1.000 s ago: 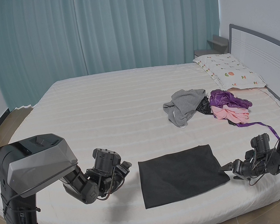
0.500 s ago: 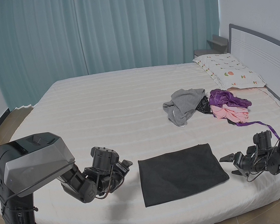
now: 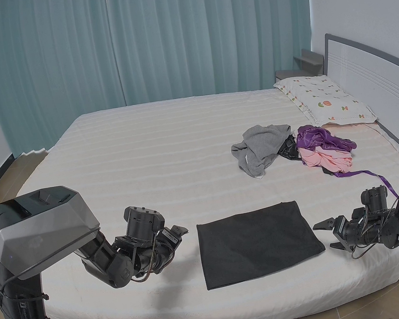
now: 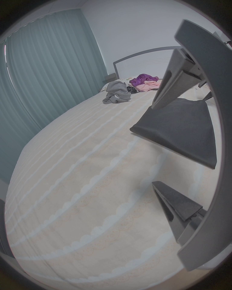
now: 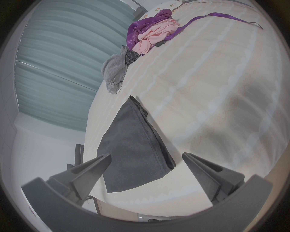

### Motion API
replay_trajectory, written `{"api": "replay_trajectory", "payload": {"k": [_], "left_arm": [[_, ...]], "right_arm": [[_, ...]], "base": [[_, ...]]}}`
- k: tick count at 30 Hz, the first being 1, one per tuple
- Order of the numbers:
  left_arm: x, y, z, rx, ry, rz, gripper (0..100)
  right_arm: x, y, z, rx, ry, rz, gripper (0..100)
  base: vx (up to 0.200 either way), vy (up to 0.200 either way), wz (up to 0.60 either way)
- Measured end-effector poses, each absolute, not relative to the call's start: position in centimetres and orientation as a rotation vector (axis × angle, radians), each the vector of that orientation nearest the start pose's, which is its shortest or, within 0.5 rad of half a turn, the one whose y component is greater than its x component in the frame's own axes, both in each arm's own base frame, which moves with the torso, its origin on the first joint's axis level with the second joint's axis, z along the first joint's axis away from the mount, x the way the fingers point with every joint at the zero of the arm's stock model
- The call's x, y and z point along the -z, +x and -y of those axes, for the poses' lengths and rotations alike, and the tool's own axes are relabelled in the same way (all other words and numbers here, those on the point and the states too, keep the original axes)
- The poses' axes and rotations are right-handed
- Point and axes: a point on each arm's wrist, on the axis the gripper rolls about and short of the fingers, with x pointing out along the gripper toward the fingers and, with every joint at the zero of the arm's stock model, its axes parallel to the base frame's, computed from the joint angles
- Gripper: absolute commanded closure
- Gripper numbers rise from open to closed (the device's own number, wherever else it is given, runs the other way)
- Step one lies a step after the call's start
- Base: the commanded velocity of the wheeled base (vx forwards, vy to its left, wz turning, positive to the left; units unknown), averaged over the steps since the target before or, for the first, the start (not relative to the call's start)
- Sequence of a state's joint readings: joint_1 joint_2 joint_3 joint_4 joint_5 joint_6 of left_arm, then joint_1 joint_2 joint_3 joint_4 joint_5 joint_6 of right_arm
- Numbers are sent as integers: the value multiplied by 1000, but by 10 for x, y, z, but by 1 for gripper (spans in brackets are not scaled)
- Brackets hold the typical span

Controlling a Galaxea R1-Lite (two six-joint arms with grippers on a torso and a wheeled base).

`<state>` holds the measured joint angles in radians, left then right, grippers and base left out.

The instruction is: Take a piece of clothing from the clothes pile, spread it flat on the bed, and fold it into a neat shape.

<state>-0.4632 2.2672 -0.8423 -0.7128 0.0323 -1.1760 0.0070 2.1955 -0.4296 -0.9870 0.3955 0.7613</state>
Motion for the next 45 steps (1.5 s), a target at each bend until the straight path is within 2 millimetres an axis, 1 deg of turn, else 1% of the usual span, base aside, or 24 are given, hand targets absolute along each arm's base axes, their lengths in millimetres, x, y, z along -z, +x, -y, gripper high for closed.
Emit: {"api": "replay_trajectory", "payload": {"k": [15,21,27,33,45], "left_arm": [[-2,331,165,-38,-928,-836,0],[-1,333,166,-29,-896,-829,0],[3,331,162,-22,-793,-817,0],[7,334,161,5,-766,-776,0],[20,330,154,37,-701,-738,0]], "right_arm": [[13,289,-10,-63,885,-879,0],[12,289,-10,-65,884,-878,0],[13,289,-11,-65,883,-878,0],[13,289,-11,-65,882,-881,0],[13,288,-12,-67,878,-885,0]], "base": [[0,-200,0],[0,0,0],[0,0,0],[0,0,0],[0,0,0]]}}
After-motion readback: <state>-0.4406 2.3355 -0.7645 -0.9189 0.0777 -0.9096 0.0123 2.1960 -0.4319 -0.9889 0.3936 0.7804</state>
